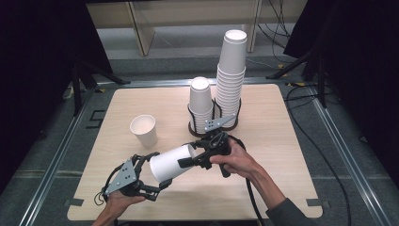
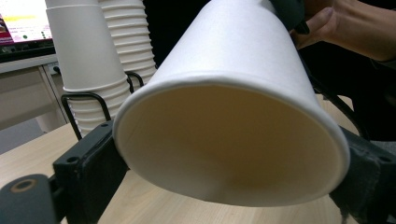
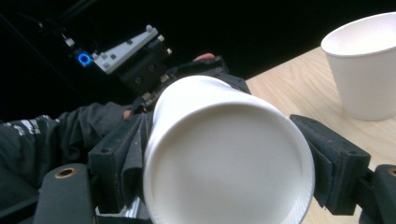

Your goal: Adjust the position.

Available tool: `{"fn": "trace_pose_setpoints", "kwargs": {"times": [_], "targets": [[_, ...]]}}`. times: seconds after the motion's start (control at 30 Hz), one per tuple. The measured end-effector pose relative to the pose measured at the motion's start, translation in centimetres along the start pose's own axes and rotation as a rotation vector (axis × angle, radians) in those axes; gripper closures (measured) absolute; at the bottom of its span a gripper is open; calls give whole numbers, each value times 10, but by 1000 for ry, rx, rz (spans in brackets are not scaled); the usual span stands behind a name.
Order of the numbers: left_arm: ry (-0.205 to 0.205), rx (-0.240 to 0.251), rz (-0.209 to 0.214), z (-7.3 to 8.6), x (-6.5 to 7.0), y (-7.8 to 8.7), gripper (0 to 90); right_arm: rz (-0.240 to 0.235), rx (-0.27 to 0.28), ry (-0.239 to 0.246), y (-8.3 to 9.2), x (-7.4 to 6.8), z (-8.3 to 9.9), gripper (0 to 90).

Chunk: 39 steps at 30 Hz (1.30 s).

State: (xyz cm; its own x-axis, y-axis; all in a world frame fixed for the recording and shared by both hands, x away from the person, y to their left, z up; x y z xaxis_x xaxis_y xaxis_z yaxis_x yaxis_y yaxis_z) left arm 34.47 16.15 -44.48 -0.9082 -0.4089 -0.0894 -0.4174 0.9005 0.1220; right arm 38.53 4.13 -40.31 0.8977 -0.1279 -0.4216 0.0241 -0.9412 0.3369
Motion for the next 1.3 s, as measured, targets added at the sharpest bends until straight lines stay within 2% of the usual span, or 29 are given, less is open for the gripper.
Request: {"fn": "trace_pose_setpoints", "kwargs": {"times": [0.03, 0.1, 0.13, 0.17, 0.23, 0.43, 0.63, 0.7, 0.73, 0.8, 0.93, 1.0, 1.03, 1.07, 1.1, 1.13, 1.17, 1.2, 1.27, 1.3], "targets": [[0, -5, 4, 1, 1, -1, 92, 3, -11, 19, 0, 0, 1, 219], [5, -20, 20, 2, 2, -1, 94, 38, -47, 62, 1, 1, 4, 180], [12, -17, 32, 2, 3, -3, 94, 44, -69, 68, 1, 0, 6, 164], [20, -16, 43, 2, 4, -3, 94, 67, -82, 108, 1, 1, 7, 149], [30, -44, 54, 5, 4, -2, 95, 71, -107, 121, -1, 0, 11, 152], [60, -60, 84, 8, 3, 0, 98, 115, -152, 186, -2, 1, 13, 152], [79, -112, 79, 16, 0, -1, 99, 201, -188, 266, 4, 5, 13, 157], [90, -128, 74, 19, -1, -2, 99, 214, -205, 282, 5, 5, 14, 157], [89, -141, 76, 20, -1, -2, 99, 229, -218, 264, 6, 3, 16, 157], [94, -143, 75, 21, -2, -3, 100, 257, -224, 326, 6, 5, 14, 157], [107, -187, 70, 26, -4, -2, 101, 285, -251, 392, 6, 1, 13, 157], [116, -197, 72, 27, -4, -3, 101, 304, -276, 428, 6, -1, 15, 156], [117, -219, 78, 29, -4, -2, 101, 317, -295, 407, 6, -3, 17, 156], [115, -236, 75, 31, -3, -3, 101, 335, -313, 416, 5, -3, 19, 158], [119, -250, 75, 32, -3, -3, 101, 340, -323, 482, 2, -1, 19, 158], [128, -241, 80, 32, -3, -4, 101, 338, -341, 489, 0, -2, 22, 158], [121, -270, 81, 34, -3, -3, 101, 340, -354, 500, -1, -2, 24, 158], [132, -267, 82, 35, -2, -5, 101, 348, -371, 518, -3, -2, 26, 158], [130, -289, 93, 37, 0, -5, 101, 362, -409, 555, -7, -1, 31, 158], [136, -283, 94, 37, 1, -7, 101, 383, -432, 541, -8, -2, 34, 158]]}}
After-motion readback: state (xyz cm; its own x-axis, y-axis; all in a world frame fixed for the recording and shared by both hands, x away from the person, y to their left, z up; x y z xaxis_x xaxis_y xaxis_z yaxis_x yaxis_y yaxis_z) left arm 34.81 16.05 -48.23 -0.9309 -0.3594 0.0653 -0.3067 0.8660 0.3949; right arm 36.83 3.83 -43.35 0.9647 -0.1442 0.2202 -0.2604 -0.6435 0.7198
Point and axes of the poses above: each handheld gripper's, and its own axes: y roughly backward along the jaws, z roughly out of its underside, x roughly to its right, the point moved 9 cm from there along -y, roughly forward along the jaws, and after that the axes turned 7 degrees about z, right-handed, at the moved point
